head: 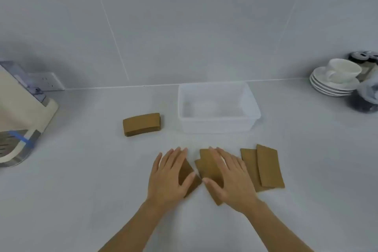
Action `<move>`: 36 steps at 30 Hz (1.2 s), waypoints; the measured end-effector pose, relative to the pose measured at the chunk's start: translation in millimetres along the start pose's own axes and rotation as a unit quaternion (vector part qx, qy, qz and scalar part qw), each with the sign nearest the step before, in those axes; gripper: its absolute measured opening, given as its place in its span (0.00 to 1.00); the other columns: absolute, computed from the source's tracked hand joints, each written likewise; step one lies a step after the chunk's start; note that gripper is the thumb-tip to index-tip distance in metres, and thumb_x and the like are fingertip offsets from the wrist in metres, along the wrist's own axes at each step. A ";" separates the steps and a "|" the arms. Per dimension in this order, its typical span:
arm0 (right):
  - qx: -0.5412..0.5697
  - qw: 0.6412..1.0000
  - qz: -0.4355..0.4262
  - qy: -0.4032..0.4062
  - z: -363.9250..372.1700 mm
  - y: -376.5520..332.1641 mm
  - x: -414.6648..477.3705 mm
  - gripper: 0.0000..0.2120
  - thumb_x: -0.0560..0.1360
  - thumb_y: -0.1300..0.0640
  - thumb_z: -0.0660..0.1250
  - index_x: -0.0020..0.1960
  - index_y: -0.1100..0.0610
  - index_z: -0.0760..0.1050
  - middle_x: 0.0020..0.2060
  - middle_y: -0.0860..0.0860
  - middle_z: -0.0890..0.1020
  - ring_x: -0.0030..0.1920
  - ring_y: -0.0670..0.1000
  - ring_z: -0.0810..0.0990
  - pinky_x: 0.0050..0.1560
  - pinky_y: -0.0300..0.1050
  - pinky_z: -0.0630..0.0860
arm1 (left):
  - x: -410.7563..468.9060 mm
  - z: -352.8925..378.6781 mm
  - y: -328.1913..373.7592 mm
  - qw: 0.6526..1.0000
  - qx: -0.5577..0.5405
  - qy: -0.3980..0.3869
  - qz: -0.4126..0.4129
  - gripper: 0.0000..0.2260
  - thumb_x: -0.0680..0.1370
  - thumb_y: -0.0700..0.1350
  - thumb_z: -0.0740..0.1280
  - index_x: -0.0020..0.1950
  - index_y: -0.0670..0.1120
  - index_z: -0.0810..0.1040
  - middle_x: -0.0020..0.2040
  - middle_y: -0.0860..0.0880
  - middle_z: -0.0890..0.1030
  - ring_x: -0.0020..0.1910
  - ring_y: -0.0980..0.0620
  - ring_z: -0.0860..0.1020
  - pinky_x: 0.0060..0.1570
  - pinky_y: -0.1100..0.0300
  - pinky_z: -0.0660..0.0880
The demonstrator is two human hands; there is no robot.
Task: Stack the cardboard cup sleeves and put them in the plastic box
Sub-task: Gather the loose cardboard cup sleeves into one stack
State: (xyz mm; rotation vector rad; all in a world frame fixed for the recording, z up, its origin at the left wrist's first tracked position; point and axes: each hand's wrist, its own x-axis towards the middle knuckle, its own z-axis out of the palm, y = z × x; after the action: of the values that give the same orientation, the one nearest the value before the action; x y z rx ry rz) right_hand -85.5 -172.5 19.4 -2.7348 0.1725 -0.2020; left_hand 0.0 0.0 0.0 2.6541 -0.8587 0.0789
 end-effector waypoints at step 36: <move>0.054 0.975 0.163 -0.140 -32.2 -15.7 14.9 0.30 0.74 0.56 0.64 0.72 0.54 0.57 0.67 0.53 0.70 0.66 0.54 0.69 0.67 0.51 0.66 | 14.7 -31.9 20.4 0.913 -0.350 -0.109 -0.182 0.17 0.76 0.54 0.63 0.63 0.50 0.74 0.61 0.54 0.74 0.61 0.54 0.72 0.59 0.60 0.67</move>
State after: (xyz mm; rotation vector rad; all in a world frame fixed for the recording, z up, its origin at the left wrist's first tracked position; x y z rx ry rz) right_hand -74.7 -172.3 56.7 -2.5450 0.5083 0.2579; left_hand 1.9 -12.6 38.5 2.0971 -0.3330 -0.5275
